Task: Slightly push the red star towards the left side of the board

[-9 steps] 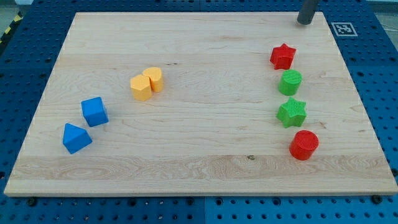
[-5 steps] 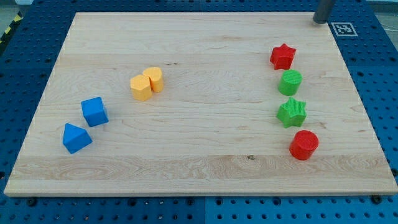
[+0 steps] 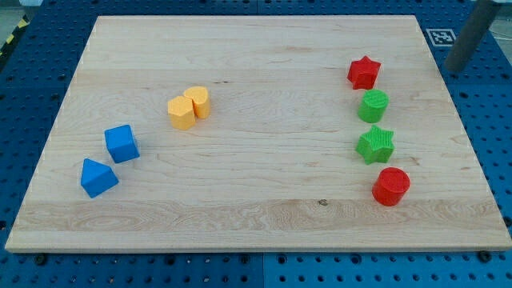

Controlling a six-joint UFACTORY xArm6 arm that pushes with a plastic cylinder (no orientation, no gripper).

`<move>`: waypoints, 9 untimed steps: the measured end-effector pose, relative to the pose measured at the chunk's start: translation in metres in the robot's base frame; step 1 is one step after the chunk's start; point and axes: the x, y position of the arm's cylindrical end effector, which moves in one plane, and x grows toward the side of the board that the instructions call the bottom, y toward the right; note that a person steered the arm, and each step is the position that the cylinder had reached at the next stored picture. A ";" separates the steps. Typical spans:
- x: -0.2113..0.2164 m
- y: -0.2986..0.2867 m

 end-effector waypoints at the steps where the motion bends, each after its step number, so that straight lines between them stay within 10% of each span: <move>1: 0.011 -0.030; 9: 0.005 -0.106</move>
